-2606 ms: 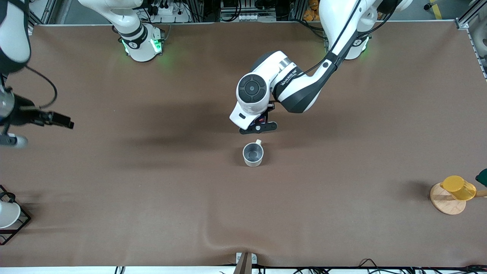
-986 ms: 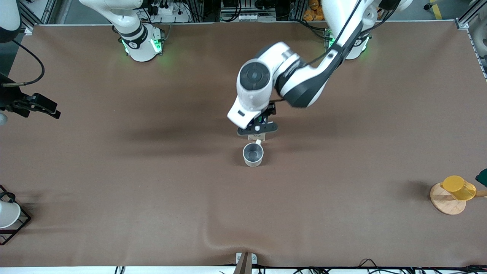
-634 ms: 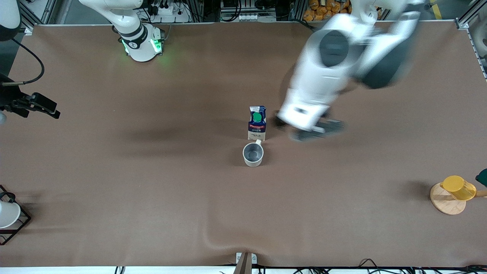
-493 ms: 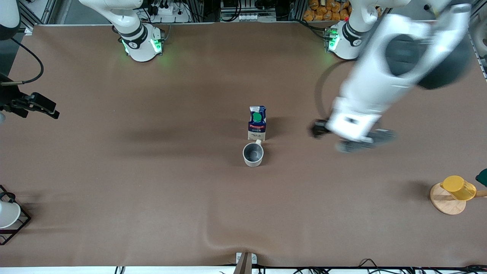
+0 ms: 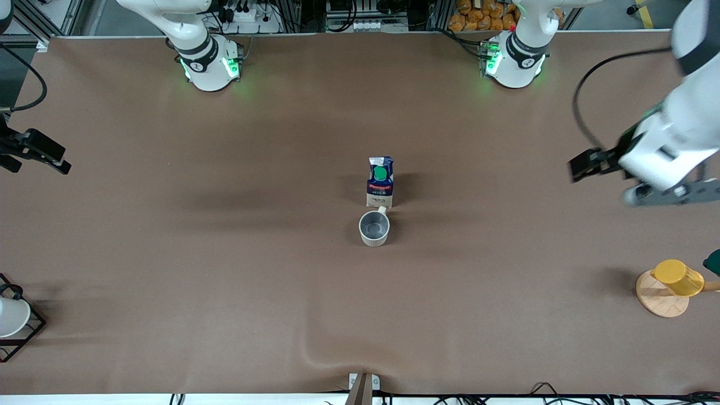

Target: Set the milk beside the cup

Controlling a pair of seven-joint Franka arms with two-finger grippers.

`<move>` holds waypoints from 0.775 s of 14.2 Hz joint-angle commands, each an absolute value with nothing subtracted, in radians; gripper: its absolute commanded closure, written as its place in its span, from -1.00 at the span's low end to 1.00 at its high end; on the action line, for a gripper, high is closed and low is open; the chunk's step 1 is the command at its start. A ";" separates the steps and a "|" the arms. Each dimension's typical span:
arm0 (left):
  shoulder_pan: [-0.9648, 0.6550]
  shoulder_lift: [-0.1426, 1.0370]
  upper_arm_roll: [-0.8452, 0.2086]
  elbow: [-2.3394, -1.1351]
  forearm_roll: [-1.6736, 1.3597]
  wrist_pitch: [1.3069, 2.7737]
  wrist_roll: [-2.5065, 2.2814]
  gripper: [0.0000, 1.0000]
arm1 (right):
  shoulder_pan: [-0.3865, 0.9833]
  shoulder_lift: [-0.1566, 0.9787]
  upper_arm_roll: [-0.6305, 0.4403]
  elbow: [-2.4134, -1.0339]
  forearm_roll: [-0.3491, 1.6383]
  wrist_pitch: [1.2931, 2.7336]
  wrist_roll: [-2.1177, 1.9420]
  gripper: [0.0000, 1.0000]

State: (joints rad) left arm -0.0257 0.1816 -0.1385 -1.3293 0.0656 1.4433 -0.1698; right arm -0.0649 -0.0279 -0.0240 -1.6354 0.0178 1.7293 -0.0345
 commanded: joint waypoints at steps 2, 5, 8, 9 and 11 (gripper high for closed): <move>-0.098 0.012 0.014 -1.453 0.008 1.407 -0.038 -1.00 | -0.066 -0.043 -0.021 -1.638 0.014 1.715 -0.041 -1.00; -0.100 -0.002 0.015 -1.447 0.014 1.378 -0.052 -1.00 | -0.058 -0.043 -0.021 -1.638 0.014 1.712 -0.041 -1.00; -0.097 0.003 0.018 -1.443 0.006 1.379 -0.037 -1.00 | -0.054 -0.043 -0.023 -1.638 0.014 1.709 -0.041 -1.00; -0.095 0.005 0.018 -1.443 0.006 1.379 -0.032 -1.00 | -0.054 -0.043 -0.021 -1.638 0.014 1.707 -0.041 -1.00; -0.087 0.014 0.012 -1.442 0.005 1.379 -0.031 -1.00 | -0.054 -0.043 -0.021 -1.638 0.014 1.706 -0.041 -1.00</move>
